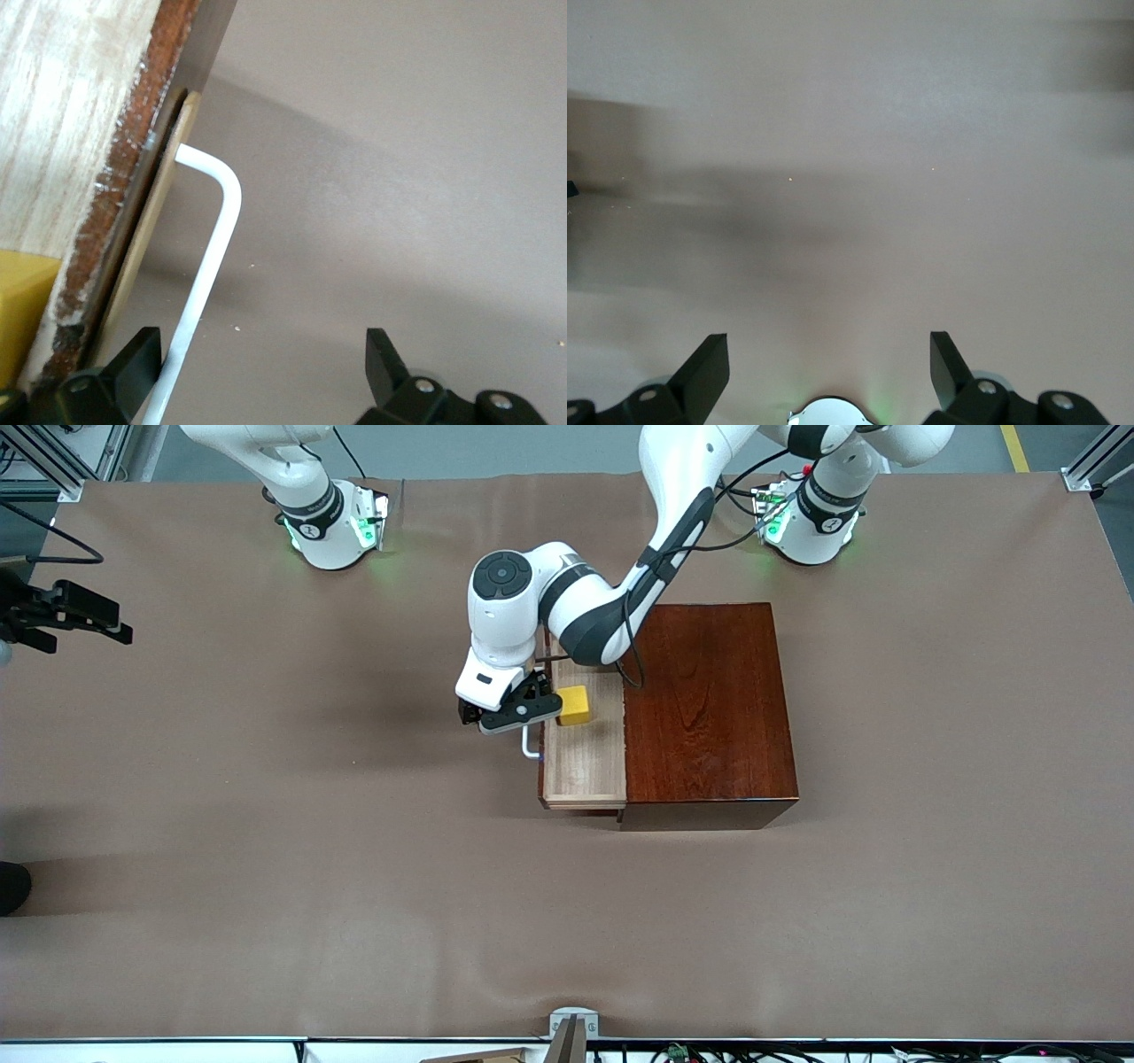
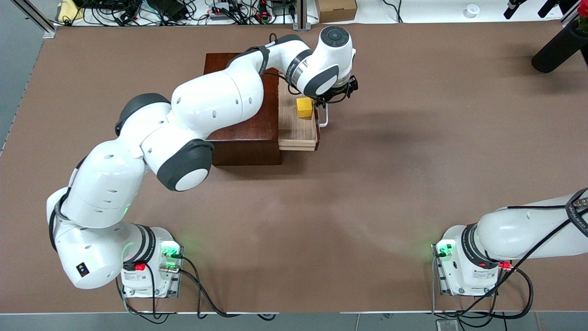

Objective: Open drawer, take yellow block, close drawer

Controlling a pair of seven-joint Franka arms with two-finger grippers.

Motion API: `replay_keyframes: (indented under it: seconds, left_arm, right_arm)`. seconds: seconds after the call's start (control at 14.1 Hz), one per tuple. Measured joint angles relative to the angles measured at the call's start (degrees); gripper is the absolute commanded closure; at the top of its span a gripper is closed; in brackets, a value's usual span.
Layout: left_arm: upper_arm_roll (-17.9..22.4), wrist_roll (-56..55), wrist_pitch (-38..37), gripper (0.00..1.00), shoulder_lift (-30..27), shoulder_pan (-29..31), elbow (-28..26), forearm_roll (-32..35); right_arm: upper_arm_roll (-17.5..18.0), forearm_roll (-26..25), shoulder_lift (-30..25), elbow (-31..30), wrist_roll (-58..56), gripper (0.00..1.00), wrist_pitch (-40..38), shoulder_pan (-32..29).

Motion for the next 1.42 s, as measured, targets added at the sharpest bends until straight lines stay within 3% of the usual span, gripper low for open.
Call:
replay_keyframes:
  seconds: [0.64,0.92,1.42]
  left_arm:
    - [-0.49,0.29,-0.66,0.00,-1.41,-0.05,2.39,-0.52]
    - [-0.20,0.81,-3.70,0.00,-6.97,0.17,3.36,-0.59]
    - [0.31,13.76,-18.04,0.00,-18.58,6.45,2.78,-0.59]
  right_arm:
    - [-0.53,-0.23,0.17,0.41,0.00,0.00,0.13,-0.02]
    - [-1.23,-0.96,1.18,0.44,0.00,0.00,0.51,-0.05]
    - [-4.96,-0.97,5.24,1.92,-0.05,0.00,1.93,-0.15]
